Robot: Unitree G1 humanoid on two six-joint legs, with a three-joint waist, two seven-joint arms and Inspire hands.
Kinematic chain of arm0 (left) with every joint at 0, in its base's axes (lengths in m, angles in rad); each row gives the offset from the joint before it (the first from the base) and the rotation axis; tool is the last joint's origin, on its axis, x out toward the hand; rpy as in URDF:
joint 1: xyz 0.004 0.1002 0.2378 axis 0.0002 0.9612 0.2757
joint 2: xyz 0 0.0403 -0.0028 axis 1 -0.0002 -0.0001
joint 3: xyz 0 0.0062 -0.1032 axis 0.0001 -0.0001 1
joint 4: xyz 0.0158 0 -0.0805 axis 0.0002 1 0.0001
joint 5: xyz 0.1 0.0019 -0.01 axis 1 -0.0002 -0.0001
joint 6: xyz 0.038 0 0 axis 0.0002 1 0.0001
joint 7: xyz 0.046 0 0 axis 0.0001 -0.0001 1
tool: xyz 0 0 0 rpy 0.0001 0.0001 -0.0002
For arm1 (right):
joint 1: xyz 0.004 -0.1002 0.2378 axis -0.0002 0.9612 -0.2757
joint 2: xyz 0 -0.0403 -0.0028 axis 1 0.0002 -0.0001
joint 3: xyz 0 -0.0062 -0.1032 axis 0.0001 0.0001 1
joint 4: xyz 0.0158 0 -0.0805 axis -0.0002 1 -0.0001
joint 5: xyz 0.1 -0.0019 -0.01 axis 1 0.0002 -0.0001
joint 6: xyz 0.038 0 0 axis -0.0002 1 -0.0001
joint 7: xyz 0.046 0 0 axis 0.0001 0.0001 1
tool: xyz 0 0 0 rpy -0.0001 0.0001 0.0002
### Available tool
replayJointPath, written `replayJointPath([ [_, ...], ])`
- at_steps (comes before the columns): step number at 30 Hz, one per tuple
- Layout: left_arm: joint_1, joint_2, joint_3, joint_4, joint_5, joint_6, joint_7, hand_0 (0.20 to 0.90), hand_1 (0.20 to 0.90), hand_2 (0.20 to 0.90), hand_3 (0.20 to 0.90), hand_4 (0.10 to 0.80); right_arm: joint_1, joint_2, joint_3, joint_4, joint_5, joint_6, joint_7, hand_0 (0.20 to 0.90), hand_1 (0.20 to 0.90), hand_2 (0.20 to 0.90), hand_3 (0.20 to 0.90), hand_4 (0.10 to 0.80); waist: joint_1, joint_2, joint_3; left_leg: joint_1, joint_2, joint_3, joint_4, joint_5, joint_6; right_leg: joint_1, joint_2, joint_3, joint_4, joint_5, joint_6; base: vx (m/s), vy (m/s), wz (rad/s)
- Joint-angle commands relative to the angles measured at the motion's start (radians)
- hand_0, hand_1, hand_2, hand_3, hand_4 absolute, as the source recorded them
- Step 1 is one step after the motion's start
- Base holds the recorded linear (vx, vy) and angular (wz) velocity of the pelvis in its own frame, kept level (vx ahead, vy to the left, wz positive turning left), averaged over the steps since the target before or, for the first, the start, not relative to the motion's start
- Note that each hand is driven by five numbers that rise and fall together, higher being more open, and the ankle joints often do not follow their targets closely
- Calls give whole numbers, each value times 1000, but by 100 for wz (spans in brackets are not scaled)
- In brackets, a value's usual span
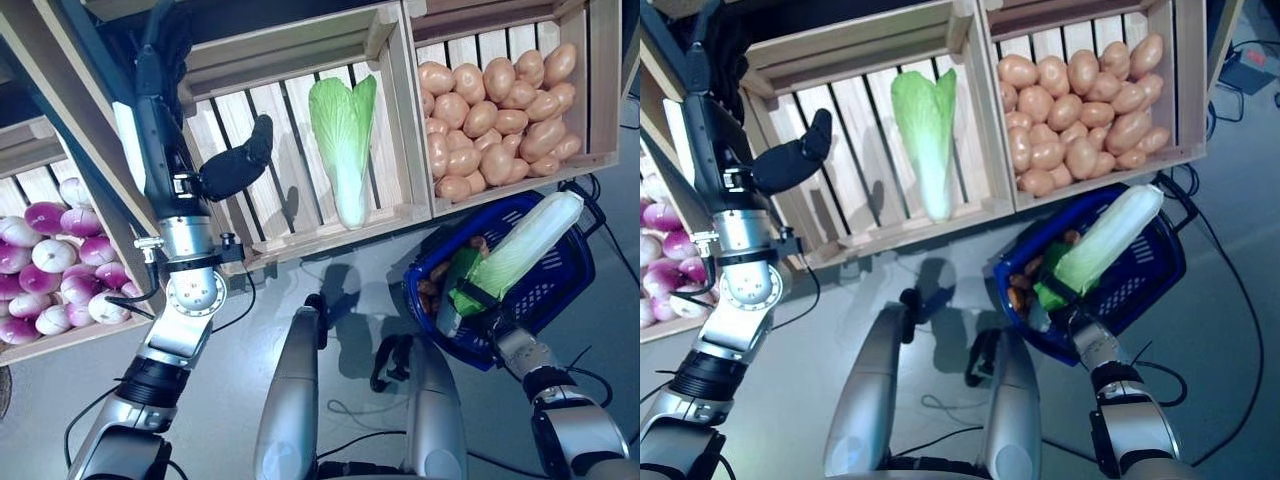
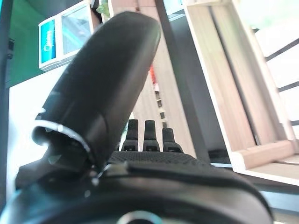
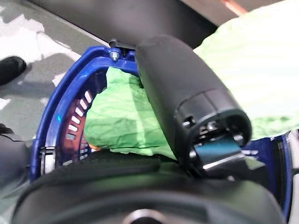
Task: Put vegetables into the basket
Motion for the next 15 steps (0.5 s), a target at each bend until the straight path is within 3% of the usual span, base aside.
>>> replayJointPath([
  [1, -71, 7, 15, -79, 31, -61, 39, 900, 900, 900, 900, 800, -15, -33, -73, 48, 84, -32, -59, 300, 300, 300, 300, 400, 4, 17, -51, 54, -30, 54, 96, -172, 56, -24, -2, -24, -103, 227, -25, -37, -15, -3],
  [6, -74, 9, 14, -67, 35, -63, 49, 900, 900, 900, 900, 800, -12, -10, -109, 62, 146, -80, -119, 300, 300, 300, 300, 400, 0, 23, -47, 62, -29, 57, 90, -171, 59, -21, 1, -22, -104, 227, -24, -11, -3, 0],
  [15, -76, 9, 21, -62, 38, -58, 47, 900, 900, 900, 900, 800, -24, 3, -130, 47, 242, -80, -114, 300, 300, 300, 300, 400, -6, 39, -35, 62, -26, 65, 80, -161, 57, -26, -5, -20, -99, 221, -28, 0, 0, 0],
])
